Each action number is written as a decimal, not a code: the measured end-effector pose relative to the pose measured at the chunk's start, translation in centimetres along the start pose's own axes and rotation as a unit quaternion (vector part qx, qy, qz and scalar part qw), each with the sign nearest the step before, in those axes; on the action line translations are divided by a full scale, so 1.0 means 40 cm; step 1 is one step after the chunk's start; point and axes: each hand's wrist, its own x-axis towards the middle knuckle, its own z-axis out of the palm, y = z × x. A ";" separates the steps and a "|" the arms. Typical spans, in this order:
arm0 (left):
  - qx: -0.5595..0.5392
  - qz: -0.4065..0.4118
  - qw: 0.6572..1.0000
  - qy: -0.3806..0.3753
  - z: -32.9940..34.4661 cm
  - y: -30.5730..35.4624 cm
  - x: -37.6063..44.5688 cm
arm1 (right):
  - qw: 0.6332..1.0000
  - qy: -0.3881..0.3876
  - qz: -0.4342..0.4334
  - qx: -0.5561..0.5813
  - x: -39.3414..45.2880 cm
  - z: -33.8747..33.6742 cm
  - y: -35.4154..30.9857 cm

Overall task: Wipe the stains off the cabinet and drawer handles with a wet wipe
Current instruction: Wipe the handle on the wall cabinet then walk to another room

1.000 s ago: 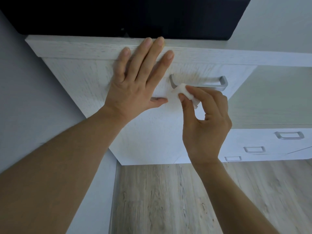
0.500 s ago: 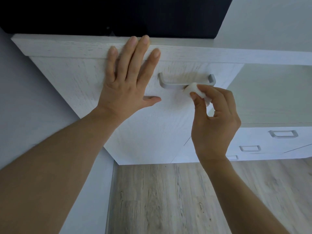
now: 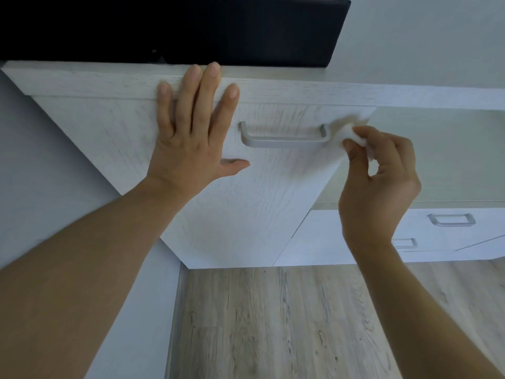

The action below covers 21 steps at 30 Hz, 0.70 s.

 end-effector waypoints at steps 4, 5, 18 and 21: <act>0.008 0.005 1.000 -0.009 -0.005 0.001 0.002 | 1.000 -0.028 0.005 0.008 0.024 0.005 -0.004; 0.009 0.006 1.000 -0.013 -0.007 0.002 0.001 | 0.999 -0.030 0.010 0.012 0.023 0.004 -0.006; -0.005 -0.035 0.977 -0.208 -0.123 0.007 0.024 | 0.986 -0.140 -0.080 -0.038 -0.036 -0.055 -0.058; -0.058 -0.027 0.955 -0.290 -0.180 -0.005 0.034 | 0.975 -0.208 -0.065 -0.046 -0.060 -0.081 -0.090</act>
